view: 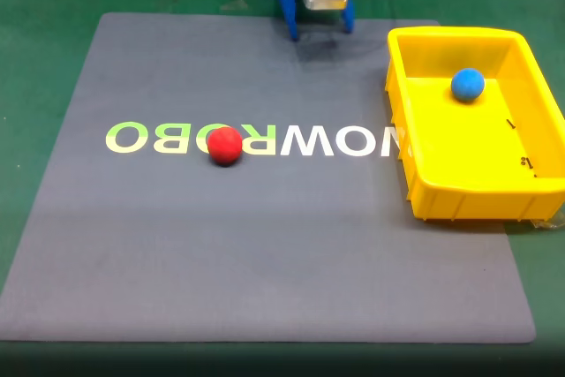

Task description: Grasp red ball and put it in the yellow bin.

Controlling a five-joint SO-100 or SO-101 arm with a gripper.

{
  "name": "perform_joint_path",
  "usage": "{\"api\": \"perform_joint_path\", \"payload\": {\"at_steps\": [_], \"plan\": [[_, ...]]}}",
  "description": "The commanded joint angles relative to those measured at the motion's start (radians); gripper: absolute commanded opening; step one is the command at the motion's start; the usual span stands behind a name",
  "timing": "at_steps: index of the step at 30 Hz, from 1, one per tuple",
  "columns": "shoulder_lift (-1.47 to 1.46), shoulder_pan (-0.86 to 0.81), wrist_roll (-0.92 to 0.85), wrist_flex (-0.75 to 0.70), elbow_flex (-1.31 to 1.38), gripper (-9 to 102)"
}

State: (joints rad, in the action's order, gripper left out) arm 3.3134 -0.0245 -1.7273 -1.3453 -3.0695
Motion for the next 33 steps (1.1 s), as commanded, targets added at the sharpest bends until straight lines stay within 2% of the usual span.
{"api": "perform_joint_path", "payload": {"at_steps": [1, 6, 9, 18, 26, 33], "plan": [[0.012, -0.021, -0.017, 0.020, -0.029, 50], [0.011, -0.097, -0.052, 0.104, 0.029, 51], [-0.071, -0.146, -0.080, 0.216, 0.112, 49], [-0.686, -0.291, -0.163, 0.574, 0.497, 49], [-1.273, -0.367, -0.132, 0.831, 0.804, 48], [-1.674, -0.393, -0.077, 0.905, 1.085, 47]]}}
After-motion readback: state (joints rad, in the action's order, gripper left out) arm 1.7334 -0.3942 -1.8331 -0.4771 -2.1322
